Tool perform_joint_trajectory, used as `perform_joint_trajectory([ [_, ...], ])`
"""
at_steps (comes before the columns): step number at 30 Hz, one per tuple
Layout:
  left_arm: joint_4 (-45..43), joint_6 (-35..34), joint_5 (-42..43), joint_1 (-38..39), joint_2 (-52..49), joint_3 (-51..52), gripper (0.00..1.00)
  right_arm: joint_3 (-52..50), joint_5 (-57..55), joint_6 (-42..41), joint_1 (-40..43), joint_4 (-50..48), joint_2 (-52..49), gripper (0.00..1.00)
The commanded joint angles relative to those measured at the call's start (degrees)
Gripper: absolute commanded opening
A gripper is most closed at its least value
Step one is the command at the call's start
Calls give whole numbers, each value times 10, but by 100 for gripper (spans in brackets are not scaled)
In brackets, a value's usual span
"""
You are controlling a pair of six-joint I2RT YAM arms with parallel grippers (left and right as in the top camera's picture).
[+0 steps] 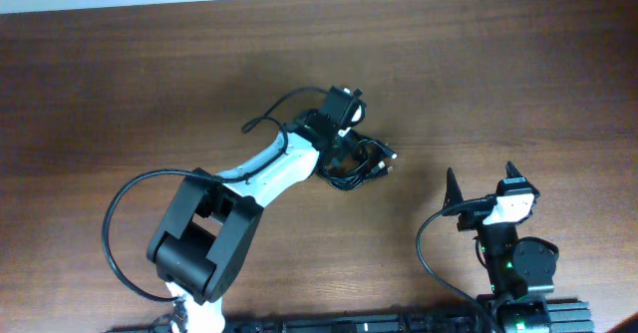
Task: Untangle cables
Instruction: 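Lift the cable bundle upward with the left gripper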
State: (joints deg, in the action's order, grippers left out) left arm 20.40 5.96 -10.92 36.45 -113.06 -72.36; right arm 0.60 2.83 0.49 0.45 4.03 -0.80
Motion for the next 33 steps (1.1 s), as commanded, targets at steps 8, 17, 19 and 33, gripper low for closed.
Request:
perform_joint_trajectory([
  [8,2,64,360,-4,54,-116,0,-3,-9,3,4,3,6,99],
  [17,25,87,371,-9,102,-119,0,0,-7,-42,4,3,3,99],
  [19,51,90,371,-19,109,-119,0,9,20,-92,4,3,3,99],
  [33,172,225,441,-71,177,-119,0,323,136,-78,4,331,-43,99],
])
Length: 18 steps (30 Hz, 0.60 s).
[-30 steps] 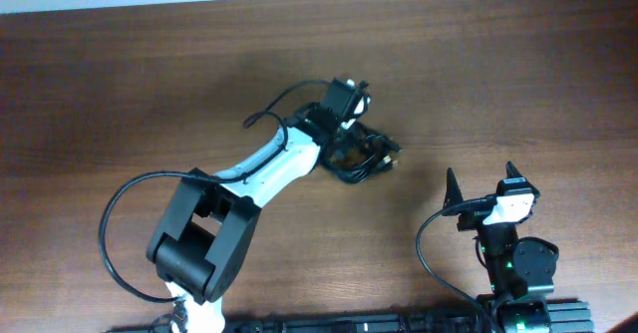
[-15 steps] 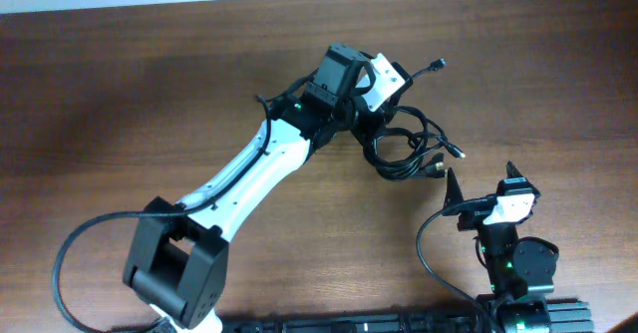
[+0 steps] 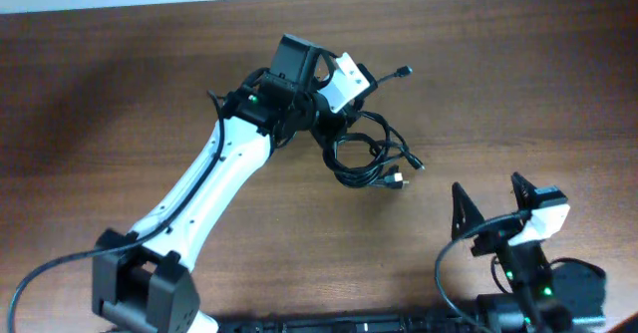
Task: Untangle cables
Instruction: 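Lift the cable bundle upward with the left gripper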
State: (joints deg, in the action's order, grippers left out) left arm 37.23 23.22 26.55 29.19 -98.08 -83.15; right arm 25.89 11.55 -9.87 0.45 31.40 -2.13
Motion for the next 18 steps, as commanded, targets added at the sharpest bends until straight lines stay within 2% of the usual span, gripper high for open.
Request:
perform_joint_trajectory([
  [1,4,62,81,1,28,-11,0,92,53,31,4,81,-41,99],
  [5,10,99,150,1,30,-11,0,193,78,56,4,168,-110,99],
  [9,10,113,225,1,31,-11,0,267,155,86,4,203,-180,99],
  [14,10,136,333,1,32,-11,0,290,231,86,4,202,-233,99],
  [18,10,166,404,1,38,-11,0,290,254,86,4,202,-239,99],
])
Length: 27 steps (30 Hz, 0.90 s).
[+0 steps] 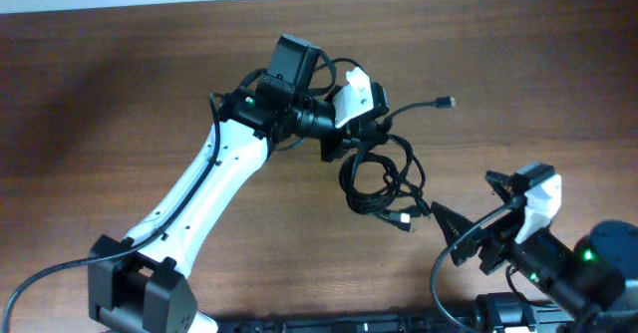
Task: Untangle cables
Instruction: 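Lift the cable bundle upward with the left gripper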
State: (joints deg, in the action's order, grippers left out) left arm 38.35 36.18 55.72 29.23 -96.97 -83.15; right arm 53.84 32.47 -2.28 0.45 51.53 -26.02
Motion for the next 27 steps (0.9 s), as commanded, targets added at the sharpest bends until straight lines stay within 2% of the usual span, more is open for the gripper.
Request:
perform_joint_trajectory([
  [1,-2,43,125,1,28,-11,0,10,44,10,4,1,0,99],
  [4,-10,43,156,1,30,-11,0,10,44,13,4,1,0,99],
  [9,-37,42,180,2,30,-11,0,10,68,25,4,1,0,93],
  [16,-52,42,180,2,30,-11,0,10,200,98,4,1,0,76],
  [23,-56,42,188,2,30,-11,0,10,289,171,3,2,0,75],
  [27,-108,42,228,2,30,-11,0,10,289,171,3,2,0,75],
])
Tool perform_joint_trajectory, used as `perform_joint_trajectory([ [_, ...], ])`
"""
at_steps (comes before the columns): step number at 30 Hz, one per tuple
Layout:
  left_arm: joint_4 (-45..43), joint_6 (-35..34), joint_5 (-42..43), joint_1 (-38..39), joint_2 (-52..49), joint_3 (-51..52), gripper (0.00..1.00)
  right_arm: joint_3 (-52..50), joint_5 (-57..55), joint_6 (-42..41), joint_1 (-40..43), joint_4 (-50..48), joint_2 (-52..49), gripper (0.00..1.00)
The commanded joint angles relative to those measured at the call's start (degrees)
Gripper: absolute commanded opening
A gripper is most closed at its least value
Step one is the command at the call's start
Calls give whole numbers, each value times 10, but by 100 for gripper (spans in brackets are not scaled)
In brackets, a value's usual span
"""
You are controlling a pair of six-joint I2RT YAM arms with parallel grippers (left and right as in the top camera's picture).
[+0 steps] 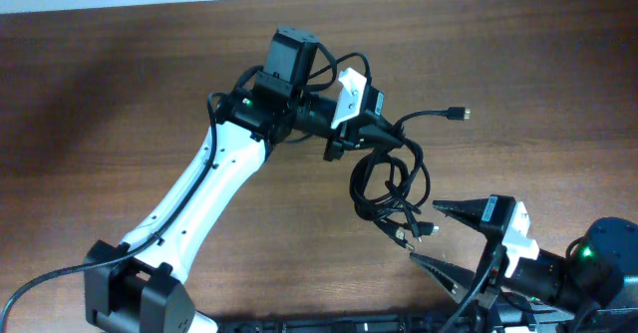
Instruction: Untangle cables
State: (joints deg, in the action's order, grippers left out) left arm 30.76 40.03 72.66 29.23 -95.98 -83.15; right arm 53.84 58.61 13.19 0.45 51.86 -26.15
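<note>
A tangled bundle of black cables (387,185) hangs in loops from my left gripper (377,132), which is shut on its upper strands and holds it above the table. One loose end with a connector (457,113) sticks out to the right. Several plugs (411,231) dangle at the bundle's lower end. My right gripper (434,235) stands open at the lower right, its two dark fingers (461,211) pointing left, with the dangling plugs close to their tips.
The brown wooden table (120,94) fills the view. The left arm (209,188) stretches diagonally from the lower left. A white wall edge runs along the top.
My left gripper has moved slightly right with the bundle. The right gripper has turned and now lies lower, its open fingers pointing left beneath the hanging plugs.
First the left gripper was down on the cable bundle lying on the table, with the right gripper open and upright at the lower right. Then the bundle hung lifted from the left gripper. It has since gone rightward, and the right gripper has tilted over toward the dangling ends.
</note>
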Motion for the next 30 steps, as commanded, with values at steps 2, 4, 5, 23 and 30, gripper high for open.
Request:
perform_joint_trajectory([
  [2,-61,3,60,2,20,-11,0,10,37,21,3,-2,1,75],
  [4,-79,0,60,2,20,-11,0,10,67,49,3,-2,1,75],
  [5,-87,-10,62,4,20,-11,0,10,69,55,3,-2,1,76],
  [23,-235,-175,69,33,20,-11,0,9,68,61,3,-2,1,80],
  [30,-235,-175,70,34,20,-11,0,9,87,91,3,-2,1,81],
])
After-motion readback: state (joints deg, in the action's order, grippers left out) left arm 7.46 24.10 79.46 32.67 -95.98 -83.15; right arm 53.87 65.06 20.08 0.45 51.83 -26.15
